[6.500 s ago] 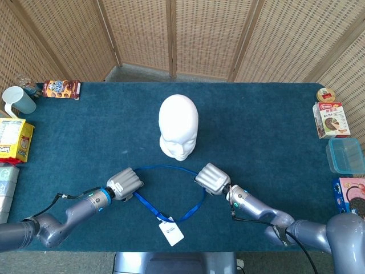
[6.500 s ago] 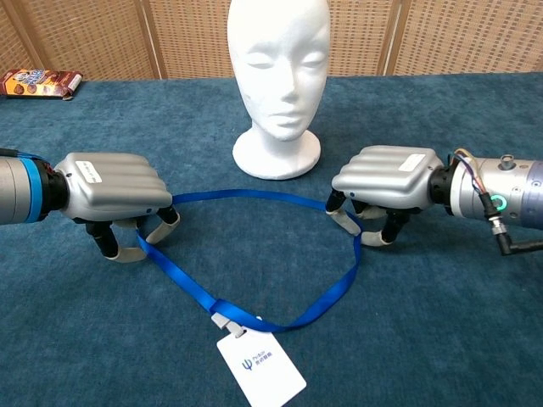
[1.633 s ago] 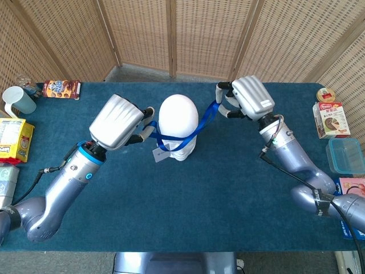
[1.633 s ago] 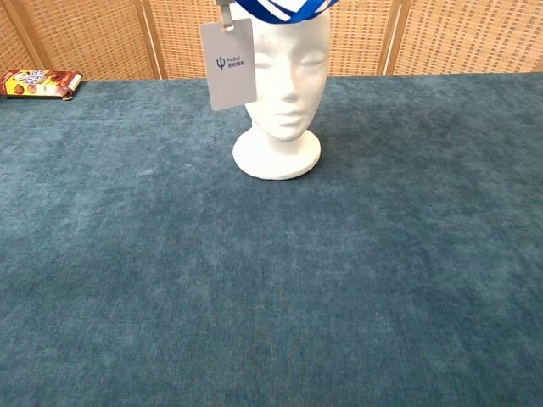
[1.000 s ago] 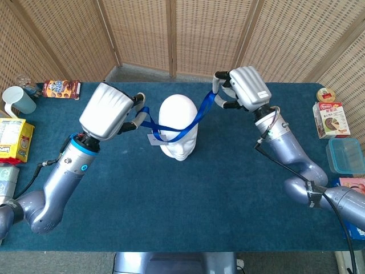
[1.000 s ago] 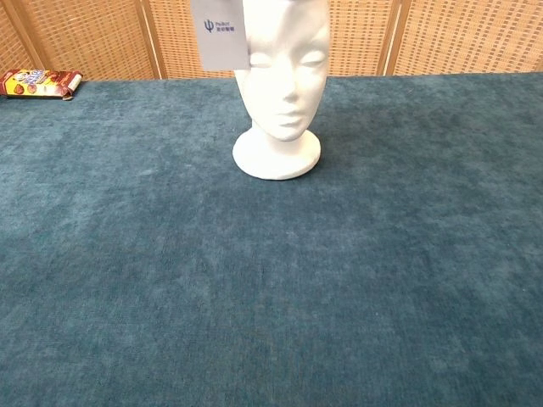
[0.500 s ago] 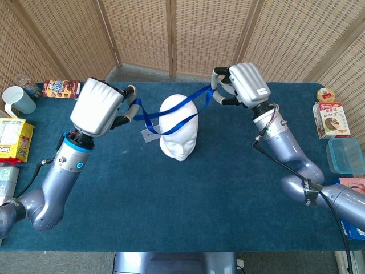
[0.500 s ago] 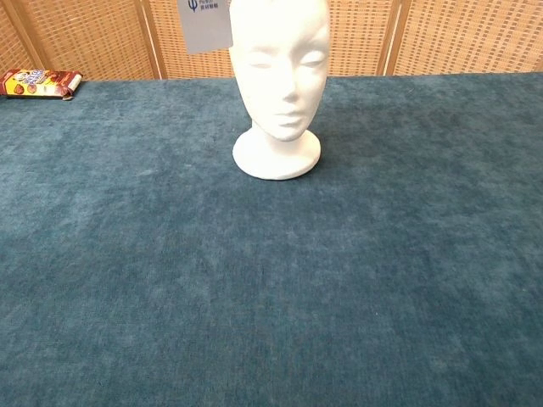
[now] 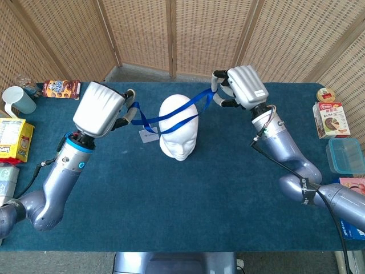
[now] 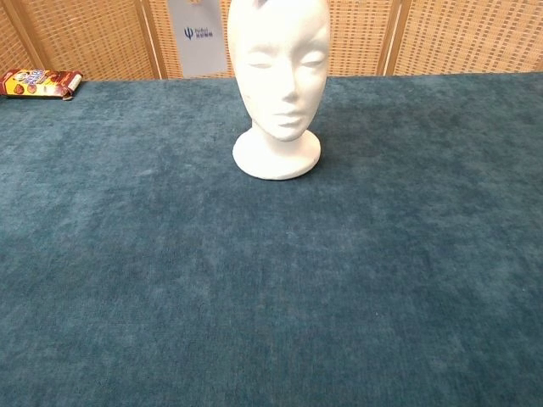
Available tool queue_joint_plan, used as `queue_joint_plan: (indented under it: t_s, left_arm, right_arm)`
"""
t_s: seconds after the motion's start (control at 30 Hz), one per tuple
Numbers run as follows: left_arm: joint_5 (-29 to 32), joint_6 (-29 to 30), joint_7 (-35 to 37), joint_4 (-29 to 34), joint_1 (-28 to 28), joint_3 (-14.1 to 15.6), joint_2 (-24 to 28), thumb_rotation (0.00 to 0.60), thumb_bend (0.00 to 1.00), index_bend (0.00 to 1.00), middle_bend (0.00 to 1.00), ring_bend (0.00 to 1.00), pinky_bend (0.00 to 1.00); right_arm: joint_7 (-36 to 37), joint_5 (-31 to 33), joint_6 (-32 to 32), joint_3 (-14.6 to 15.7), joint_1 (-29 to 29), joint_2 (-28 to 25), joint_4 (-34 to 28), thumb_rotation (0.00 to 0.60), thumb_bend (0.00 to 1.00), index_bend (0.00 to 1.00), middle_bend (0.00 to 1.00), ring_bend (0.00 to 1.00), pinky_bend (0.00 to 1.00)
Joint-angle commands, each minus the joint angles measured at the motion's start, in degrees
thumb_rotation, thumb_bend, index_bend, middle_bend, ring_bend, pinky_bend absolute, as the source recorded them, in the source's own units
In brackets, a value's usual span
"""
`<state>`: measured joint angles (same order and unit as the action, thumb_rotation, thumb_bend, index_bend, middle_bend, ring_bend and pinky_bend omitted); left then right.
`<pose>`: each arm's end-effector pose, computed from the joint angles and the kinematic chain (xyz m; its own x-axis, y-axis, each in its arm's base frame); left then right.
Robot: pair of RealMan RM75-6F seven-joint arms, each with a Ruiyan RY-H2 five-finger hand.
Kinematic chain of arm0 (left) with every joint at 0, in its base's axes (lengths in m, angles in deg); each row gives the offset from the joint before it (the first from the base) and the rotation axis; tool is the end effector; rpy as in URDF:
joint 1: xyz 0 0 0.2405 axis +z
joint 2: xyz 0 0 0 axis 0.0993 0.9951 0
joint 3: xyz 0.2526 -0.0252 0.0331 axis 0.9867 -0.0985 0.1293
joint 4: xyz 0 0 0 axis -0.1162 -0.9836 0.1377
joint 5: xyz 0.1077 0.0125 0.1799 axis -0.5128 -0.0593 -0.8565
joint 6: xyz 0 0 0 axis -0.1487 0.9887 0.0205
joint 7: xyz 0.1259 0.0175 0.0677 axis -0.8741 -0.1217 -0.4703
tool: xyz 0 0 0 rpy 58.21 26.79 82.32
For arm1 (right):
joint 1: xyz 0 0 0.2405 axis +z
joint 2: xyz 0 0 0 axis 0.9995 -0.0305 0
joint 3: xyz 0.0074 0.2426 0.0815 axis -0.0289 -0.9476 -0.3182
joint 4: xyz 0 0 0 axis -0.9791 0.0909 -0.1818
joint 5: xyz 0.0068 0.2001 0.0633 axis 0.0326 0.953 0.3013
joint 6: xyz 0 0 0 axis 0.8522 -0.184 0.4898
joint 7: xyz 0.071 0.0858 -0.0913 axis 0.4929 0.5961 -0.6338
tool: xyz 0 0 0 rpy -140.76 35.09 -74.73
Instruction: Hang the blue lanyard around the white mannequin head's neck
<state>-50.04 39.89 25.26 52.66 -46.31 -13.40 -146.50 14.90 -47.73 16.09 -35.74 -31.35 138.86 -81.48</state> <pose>-0.0180 0.3688 0.1677 0.4501 -0.3945 0.8011 0.6624 -0.4541 -0.5958 -0.0416 -0.4572 0.1707 0.1363 0.0168 0.9905 -0.8551 -0.5028 0.1262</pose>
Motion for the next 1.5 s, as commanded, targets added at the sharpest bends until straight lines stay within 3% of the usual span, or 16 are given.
queue_joint_plan:
  t_s: [0.03,0.67,1.5]
  left_arm:
    - [0.2,-0.2,-0.3,0.1,-0.1,0.2,0.0,0.495,0.49,0.66,1.0,1.0,1.0]
    - [2.0,-1.5,-3.6,-1.7,0.6,2.2,0.1,0.496,0.48,0.67,1.0,1.0,1.0]
    - [3.8,-3.0,-3.3,1.4,-0.6,2.4,-1.6,0.484,0.48,0.67,1.0,1.0,1.0]
  right_arm:
    - [-0.4,-0.1,0.2,0.3,-0.1,-0.3,-0.1,0.6,0.46,0.77,1.0,1.0,1.0]
    - [-1.8,-1.0,1.6,2.4,-0.1,0.7,1.1,0.6,0.46,0.77,1.0,1.0,1.0]
    - [-2.5,-0.8,2.5,2.8,0.7,2.6,1.8,0.6,0.46,0.78,1.0,1.0,1.0]
